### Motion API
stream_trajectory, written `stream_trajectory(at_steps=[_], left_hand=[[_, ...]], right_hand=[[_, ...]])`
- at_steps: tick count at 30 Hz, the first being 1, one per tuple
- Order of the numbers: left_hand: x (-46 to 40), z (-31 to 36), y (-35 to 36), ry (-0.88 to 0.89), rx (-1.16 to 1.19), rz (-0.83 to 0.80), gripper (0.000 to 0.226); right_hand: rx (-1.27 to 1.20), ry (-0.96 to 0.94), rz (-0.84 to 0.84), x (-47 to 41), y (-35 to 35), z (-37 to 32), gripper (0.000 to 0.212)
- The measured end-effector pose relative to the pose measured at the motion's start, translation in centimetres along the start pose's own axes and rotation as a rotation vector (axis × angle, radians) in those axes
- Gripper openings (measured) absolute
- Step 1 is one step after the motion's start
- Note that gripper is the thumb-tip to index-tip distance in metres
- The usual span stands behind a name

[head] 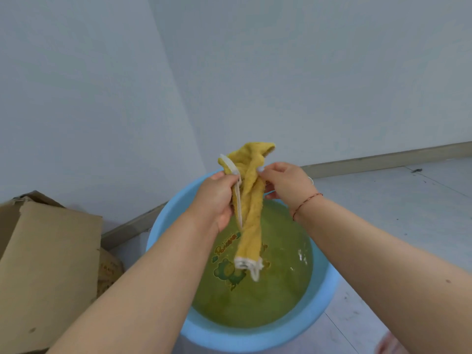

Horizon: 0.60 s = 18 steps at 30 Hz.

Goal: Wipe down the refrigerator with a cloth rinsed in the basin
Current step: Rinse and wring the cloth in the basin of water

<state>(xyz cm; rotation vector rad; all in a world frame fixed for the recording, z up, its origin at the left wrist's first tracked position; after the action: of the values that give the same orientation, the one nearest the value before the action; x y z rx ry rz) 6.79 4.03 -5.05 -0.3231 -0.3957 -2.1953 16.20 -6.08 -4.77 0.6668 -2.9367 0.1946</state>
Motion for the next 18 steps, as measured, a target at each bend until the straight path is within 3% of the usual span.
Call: stream_trajectory(at_steps=[3,4,7,11,14,16,18], left_hand=[[-0.4,0.5,-0.4,-0.003,0.025,0.013,0.021],[-0.3,0.7,-0.4,0.003,0.031,0.017,0.021],[0.3,1.5,-0.1,0.128,-0.091,-0.021,0.014],[1.0,2.3,0.2,0.258,-0.231,-0.068,0.024],[0.6,2.9,-0.7,0.165,-0.073,-0.033,0.024],[0.4,2.7,-1.0,0.086,-0.011,-0.047,0.022],[0.0,2.2,-1.8,0.067,-0.103,0.026,0.031]], right_hand=[[-0.336,0.249,-0.019,0.1,-0.7,0.2,0.026],[-0.332,0.263,-0.051,0.4,-0.5,0.0,0.029],[-0.025,0.098,-0.119,0.8,0.7,0.0,0.035],[0.038,-0.011,0.067,-0.5,-0.9,-0.2,0.017],[-0.152,0.095,0.193,-1.9,-2.9,0.5,0.014],[-0.366,0.232,0.131,-2.0,-2.6,1.2,0.015],[-0.264,0.189,0.103,-2.5,-2.8,1.1,0.018]])
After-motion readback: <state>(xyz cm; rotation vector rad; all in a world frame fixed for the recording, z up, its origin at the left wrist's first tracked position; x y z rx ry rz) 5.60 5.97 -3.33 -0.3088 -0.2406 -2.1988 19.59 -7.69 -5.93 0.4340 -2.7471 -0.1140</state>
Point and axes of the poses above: each hand's wrist, its own x-axis away from the middle knuckle, its own y-axis out of the palm, z = x × y, the point moved 8 cm from there along -x, towards the middle knuckle, and after that the axes turned 11 degrees about z, right-handed, at the moved point
